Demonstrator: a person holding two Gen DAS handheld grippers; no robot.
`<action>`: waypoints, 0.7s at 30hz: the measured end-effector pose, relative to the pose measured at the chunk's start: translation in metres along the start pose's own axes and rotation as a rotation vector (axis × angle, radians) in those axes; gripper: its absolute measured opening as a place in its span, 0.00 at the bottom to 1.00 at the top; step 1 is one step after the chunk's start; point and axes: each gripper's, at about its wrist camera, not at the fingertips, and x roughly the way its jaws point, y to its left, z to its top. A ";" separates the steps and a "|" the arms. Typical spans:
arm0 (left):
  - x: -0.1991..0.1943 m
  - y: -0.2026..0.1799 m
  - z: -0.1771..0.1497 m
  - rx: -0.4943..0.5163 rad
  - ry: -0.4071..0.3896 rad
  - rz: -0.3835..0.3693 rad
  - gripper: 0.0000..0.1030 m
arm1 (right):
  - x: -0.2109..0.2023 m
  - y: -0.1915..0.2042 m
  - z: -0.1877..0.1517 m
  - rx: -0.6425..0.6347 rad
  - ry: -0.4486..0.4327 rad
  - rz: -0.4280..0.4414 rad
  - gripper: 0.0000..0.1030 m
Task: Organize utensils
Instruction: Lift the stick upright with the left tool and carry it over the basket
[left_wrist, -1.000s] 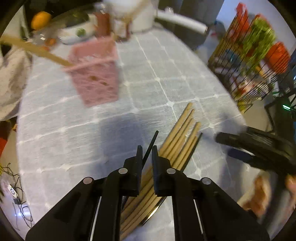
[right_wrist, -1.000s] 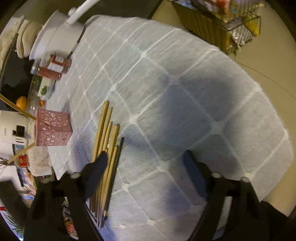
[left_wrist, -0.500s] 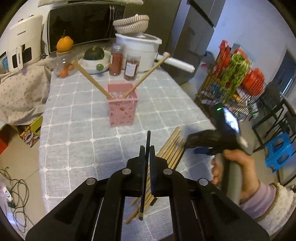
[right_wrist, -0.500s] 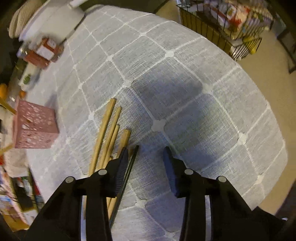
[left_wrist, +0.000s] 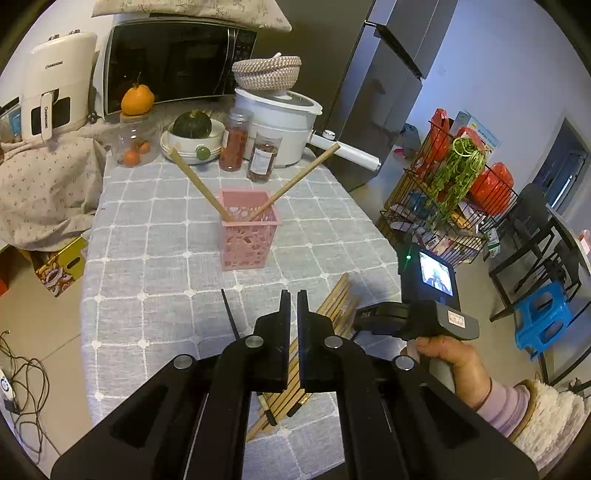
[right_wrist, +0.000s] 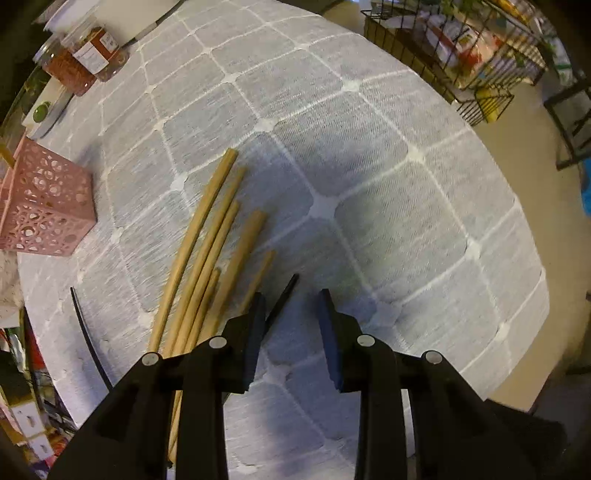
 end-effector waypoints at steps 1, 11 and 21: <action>0.003 0.004 0.000 -0.010 0.024 -0.008 0.03 | 0.001 0.000 -0.002 0.004 0.010 0.013 0.13; 0.122 0.088 -0.016 -0.311 0.370 0.093 0.18 | -0.004 -0.026 -0.006 0.046 0.024 0.204 0.04; 0.186 0.071 -0.005 -0.270 0.414 0.234 0.27 | -0.010 -0.047 0.016 0.006 -0.030 0.231 0.04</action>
